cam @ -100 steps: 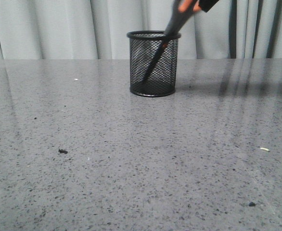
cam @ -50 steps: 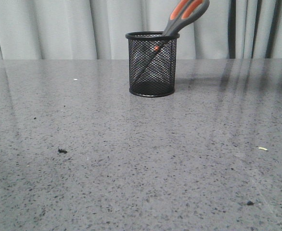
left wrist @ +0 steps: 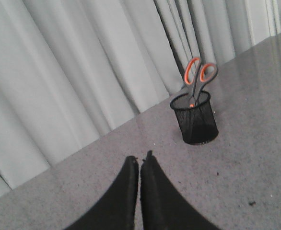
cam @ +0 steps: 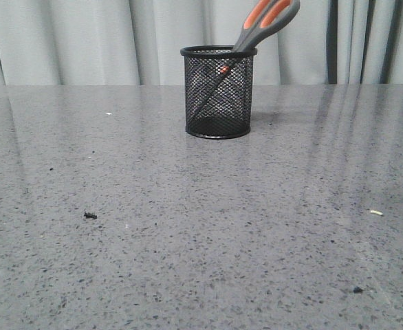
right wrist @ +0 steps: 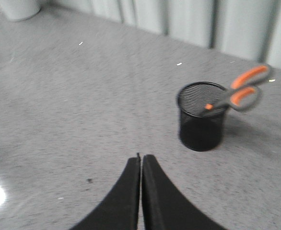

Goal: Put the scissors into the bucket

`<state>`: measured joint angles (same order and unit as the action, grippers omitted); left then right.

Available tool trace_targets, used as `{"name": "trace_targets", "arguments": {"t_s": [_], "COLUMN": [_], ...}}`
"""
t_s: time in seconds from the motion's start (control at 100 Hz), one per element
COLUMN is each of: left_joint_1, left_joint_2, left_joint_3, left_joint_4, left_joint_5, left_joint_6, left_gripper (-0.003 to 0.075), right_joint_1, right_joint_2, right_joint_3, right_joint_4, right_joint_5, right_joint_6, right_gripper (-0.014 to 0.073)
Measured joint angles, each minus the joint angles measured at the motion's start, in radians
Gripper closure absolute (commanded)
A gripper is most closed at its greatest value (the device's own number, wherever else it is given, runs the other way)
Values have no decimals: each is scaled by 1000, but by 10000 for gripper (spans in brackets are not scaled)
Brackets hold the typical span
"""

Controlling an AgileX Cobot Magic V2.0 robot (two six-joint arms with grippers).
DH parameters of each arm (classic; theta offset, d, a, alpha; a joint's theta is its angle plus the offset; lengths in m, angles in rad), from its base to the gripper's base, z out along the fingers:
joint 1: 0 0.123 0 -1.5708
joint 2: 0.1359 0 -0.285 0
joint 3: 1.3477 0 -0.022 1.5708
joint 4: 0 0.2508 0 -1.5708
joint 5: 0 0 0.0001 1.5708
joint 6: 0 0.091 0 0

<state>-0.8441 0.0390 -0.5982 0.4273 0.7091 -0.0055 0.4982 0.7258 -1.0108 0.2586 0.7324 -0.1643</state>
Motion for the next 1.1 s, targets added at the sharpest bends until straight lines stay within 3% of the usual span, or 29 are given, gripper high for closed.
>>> {"name": "trace_targets", "arguments": {"t_s": [0.16, 0.35, 0.98, 1.1], "left_joint_1": [0, 0, 0, 0], "left_joint_2": [-41, -41, -41, -41], "left_joint_3": [106, 143, 155, 195], "left_joint_4": [1, 1, -18, -99], "left_joint_5": [0, 0, -4, -7], "left_joint_6": [-2, -4, -6, -6], "left_gripper": [740, 740, 740, 740], "right_joint_1": [2, 2, 2, 2], "right_joint_2": [-314, -575, -618, -618], "right_joint_3": [386, 592, 623, 623], "right_joint_4": [-47, -51, -51, -51], "right_joint_5": [-278, -410, -402, -402], "right_joint_6": [-2, -2, -2, -2], "right_gripper": [638, 638, 638, 638]}}
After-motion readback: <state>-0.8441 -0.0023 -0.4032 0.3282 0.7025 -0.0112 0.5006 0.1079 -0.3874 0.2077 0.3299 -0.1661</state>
